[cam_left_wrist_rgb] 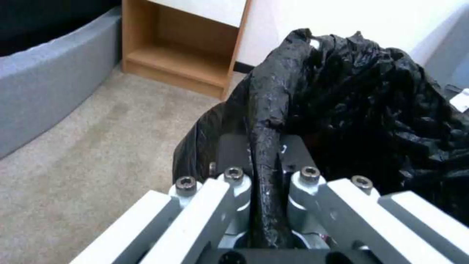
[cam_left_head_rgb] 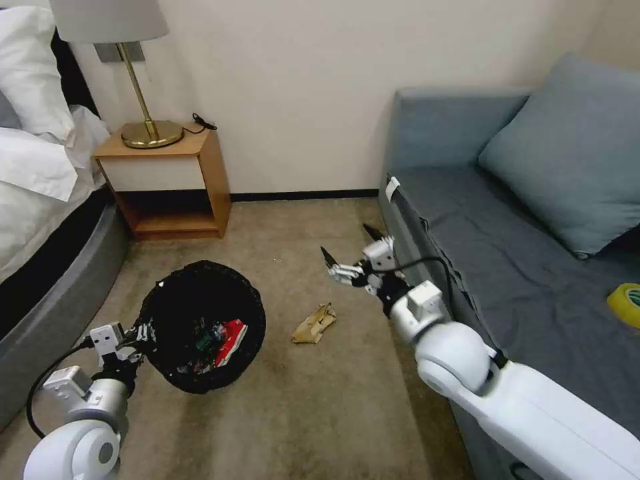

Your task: Pick up the trash bin, then pick up the garbage on the floor and place it into the trash bin.

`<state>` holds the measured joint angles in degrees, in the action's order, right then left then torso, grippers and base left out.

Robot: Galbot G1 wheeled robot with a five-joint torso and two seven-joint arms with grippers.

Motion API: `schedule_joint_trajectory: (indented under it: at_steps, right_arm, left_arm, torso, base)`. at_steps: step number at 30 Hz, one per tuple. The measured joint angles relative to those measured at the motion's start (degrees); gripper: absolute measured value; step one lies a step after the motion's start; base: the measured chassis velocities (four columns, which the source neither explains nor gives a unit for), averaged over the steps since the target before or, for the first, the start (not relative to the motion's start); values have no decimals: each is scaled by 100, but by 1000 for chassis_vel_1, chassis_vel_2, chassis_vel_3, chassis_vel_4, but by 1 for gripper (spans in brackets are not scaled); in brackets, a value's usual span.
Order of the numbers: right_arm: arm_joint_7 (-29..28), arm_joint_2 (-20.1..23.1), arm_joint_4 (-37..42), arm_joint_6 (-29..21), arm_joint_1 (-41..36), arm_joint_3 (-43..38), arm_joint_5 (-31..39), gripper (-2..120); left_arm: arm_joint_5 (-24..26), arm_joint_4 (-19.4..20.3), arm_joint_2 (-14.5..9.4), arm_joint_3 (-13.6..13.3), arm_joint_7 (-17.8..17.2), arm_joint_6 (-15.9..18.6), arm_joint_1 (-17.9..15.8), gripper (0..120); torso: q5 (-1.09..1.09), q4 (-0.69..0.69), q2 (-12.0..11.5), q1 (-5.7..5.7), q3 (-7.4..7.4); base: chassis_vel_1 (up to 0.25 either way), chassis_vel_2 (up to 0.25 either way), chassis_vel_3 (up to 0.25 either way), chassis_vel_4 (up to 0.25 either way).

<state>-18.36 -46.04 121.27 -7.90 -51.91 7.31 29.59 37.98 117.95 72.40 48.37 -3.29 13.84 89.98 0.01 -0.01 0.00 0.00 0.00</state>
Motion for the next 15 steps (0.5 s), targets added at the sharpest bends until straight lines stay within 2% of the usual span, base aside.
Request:
schedule_joint_trajectory:
  at_steps: [9,15]
  right_arm:
    - [182,-97,318,-192,-802,-698,-181,100]
    - [251,-406,410,-122,-1656,-1329,-485,100]
  left_arm:
    - [51,5,-26,91,-25,27,-5,4]
    - [91,-17,-29,211,-46,36,-14,4]
  torso:
    - [-2,1,0,0,0]
    - [-1,1,0,0,0]
  base:
    - [0,0,0,0]
    - [0,0,0,0]
